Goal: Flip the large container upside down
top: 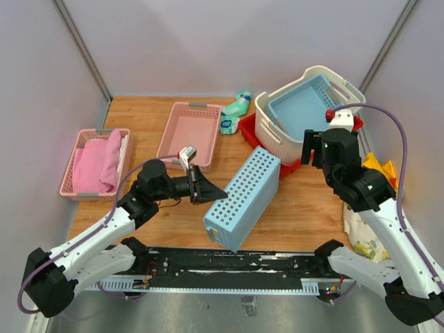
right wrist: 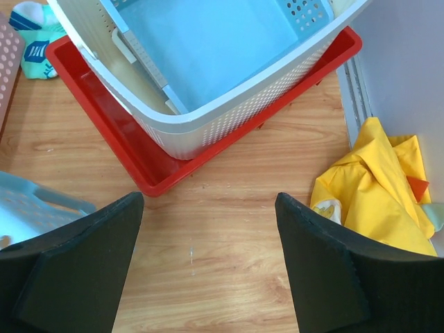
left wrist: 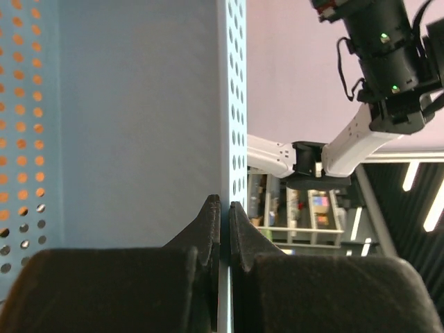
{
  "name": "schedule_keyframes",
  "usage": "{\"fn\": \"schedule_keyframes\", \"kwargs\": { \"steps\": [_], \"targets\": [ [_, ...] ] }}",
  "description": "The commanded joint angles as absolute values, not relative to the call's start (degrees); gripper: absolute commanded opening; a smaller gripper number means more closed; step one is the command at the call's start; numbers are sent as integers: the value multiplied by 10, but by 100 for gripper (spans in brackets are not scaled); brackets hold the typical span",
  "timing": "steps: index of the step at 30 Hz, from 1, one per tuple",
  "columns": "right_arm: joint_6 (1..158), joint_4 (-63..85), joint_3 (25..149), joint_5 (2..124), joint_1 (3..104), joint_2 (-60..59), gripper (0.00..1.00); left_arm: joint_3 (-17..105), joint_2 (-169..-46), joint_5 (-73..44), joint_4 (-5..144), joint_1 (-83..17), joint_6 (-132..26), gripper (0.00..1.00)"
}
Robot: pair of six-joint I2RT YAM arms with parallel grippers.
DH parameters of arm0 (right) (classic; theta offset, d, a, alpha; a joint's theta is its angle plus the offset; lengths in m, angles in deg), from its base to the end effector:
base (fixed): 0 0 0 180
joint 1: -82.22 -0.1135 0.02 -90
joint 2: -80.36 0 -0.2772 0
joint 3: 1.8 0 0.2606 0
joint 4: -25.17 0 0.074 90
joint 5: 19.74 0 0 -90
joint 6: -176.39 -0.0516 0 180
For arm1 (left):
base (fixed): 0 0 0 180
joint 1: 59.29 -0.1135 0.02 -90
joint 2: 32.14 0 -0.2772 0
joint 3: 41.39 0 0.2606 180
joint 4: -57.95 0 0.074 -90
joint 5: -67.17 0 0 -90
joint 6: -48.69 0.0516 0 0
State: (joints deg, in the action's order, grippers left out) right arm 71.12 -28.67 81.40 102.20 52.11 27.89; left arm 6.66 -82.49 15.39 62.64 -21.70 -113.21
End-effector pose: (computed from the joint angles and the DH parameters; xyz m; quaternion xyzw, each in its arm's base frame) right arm 0.1724 0.0684 0.4203 0.0468 0.8151 -0.0074 0.5774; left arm 0.1526 -0.1578 0.3025 -0.0014 0.7401 -0.6528 0.1612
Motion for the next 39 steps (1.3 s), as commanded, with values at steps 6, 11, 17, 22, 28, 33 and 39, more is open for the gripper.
{"fn": "schedule_keyframes", "kwargs": {
  "steps": [6,11,17,22,28,33,39],
  "targets": [
    [699,-274,818,1002,526,297,79,-66,-815,135,487,-250,-1280,0],
    [700,-275,813,996,527,300,79,-89,-782,117,603,-317,-1237,0],
    [703,-274,802,996,526,300,80,-66,-783,70,769,-378,-1116,37],
    [707,-272,798,995,526,300,81,-9,-795,16,878,-378,-1023,72],
    [707,-261,786,988,527,298,81,64,-800,-84,1003,-378,-928,93],
    [707,-257,782,983,526,294,81,166,-820,-180,1083,-378,-837,99],
    [708,-251,779,970,527,286,82,295,-892,-303,1116,-378,-749,99]
  ]
}}
